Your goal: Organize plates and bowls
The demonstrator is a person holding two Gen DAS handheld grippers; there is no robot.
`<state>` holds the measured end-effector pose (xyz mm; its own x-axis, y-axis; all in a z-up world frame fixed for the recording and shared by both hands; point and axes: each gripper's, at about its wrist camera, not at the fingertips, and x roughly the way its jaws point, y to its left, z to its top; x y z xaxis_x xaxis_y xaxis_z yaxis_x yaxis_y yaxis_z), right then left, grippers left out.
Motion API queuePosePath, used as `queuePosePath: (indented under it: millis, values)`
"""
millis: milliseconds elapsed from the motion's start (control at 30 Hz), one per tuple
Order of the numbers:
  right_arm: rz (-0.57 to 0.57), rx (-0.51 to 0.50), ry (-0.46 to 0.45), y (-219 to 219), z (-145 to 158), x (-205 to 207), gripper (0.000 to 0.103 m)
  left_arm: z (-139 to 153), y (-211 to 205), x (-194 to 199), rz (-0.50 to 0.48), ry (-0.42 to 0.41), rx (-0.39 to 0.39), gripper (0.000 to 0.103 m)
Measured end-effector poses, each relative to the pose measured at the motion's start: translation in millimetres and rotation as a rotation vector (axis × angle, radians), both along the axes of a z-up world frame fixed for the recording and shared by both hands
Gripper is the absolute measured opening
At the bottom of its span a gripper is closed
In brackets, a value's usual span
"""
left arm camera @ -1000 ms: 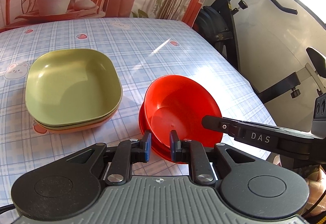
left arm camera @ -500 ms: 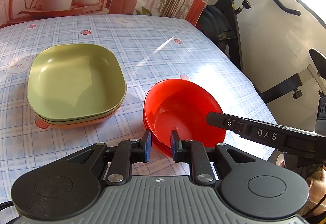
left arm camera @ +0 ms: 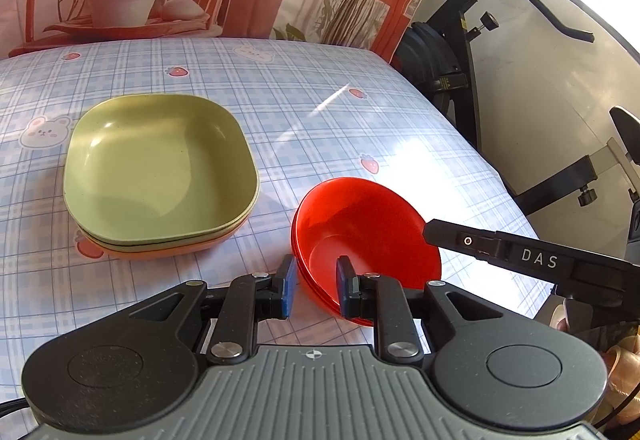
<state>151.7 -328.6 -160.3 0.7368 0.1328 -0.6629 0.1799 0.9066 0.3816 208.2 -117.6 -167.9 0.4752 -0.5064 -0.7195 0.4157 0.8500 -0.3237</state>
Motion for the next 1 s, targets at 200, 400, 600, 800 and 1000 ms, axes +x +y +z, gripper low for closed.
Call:
queuePosePath:
  millis: [200,400,600,800,1000]
  values:
    - [-0.012,0.014,0.015,-5,-8,2,0.019,-4,-4,3,0.001,0.018,0.005,0.022]
    - [-0.01,0.03,0.025,-5,-17,5,0.019,-10,-7,8,0.004,0.041,0.009,0.022]
    - [-0.004,0.043,0.031,-5,-22,7,0.019,-15,-8,11,0.0,0.05,0.003,0.022]
    - [0.004,0.058,0.042,-5,-28,8,0.018,-19,-11,13,-0.002,0.061,-0.005,0.022]
    - [0.014,0.07,0.035,-5,-29,9,0.013,-24,-10,15,0.003,0.076,-0.025,0.023]
